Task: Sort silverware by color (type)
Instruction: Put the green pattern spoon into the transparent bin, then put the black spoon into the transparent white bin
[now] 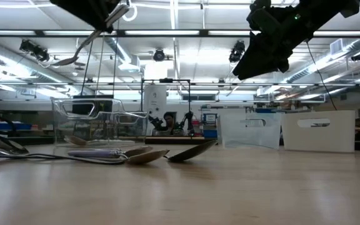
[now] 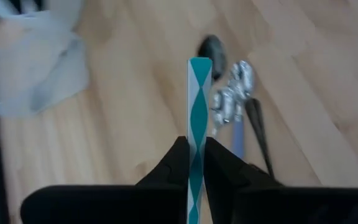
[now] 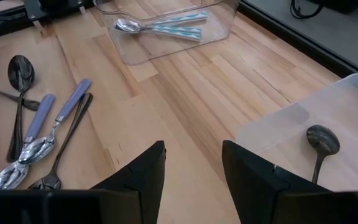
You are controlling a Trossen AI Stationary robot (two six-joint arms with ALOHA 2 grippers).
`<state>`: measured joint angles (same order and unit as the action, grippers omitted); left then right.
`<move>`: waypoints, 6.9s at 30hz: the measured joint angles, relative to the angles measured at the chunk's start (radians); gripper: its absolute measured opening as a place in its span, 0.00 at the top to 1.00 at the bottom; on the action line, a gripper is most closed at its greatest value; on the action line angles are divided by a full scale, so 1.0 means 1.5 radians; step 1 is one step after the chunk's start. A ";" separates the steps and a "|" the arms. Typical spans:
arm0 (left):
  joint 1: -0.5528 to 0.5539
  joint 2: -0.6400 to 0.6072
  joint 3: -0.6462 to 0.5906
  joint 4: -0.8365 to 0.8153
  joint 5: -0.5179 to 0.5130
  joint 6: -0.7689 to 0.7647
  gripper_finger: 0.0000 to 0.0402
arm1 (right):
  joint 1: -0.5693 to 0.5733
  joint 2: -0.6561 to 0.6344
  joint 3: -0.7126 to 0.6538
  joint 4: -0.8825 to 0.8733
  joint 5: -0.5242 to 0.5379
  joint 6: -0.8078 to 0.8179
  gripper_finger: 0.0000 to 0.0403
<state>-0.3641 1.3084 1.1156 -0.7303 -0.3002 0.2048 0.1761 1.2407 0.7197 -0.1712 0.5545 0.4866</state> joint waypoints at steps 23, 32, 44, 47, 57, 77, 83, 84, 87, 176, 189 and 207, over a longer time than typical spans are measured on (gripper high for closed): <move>0.270 -0.162 -0.001 0.087 -0.014 -0.120 0.92 | 0.016 0.000 0.000 0.014 0.001 0.003 0.58; 0.486 -0.136 -0.008 0.156 0.071 -0.151 0.91 | 0.032 0.000 0.000 0.014 0.016 0.005 0.58; 0.578 -0.086 -0.047 0.179 0.151 -0.156 0.91 | 0.039 0.000 0.000 0.014 0.019 0.007 0.58; 0.578 -0.086 -0.048 0.178 0.152 -0.152 0.91 | 0.039 0.000 0.000 0.014 0.019 0.009 0.58; 0.578 -0.086 -0.057 0.183 0.152 -0.147 0.91 | 0.042 0.000 0.000 0.014 0.020 0.012 0.58; 0.656 -0.086 -0.267 0.361 0.205 -0.180 0.91 | 0.043 0.000 0.000 0.016 0.022 0.011 0.58; 0.664 -0.042 -0.292 0.370 0.205 -0.186 0.91 | 0.043 0.000 0.000 0.019 0.022 0.007 0.58; 0.664 -0.032 -0.292 0.370 0.205 -0.187 0.91 | 0.043 0.000 0.000 0.019 0.022 0.007 0.58; 0.663 -0.002 -0.293 0.370 0.205 -0.192 0.91 | 0.043 0.000 0.000 0.019 0.021 0.007 0.58; 0.216 -0.093 -0.134 0.100 0.083 -0.319 0.59 | 0.045 0.000 0.000 0.043 0.025 -0.008 0.58; 0.113 -0.035 -0.135 0.042 0.092 -0.353 0.59 | 0.045 0.001 0.000 0.045 0.024 -0.012 0.58; -0.019 0.125 -0.137 0.055 0.116 -0.355 0.59 | 0.045 0.001 0.000 0.028 0.022 -0.012 0.58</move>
<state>-0.3924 1.4965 0.9107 -0.6485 -0.1256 -0.3280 0.2428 1.2415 0.7197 -0.1286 0.5878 0.4681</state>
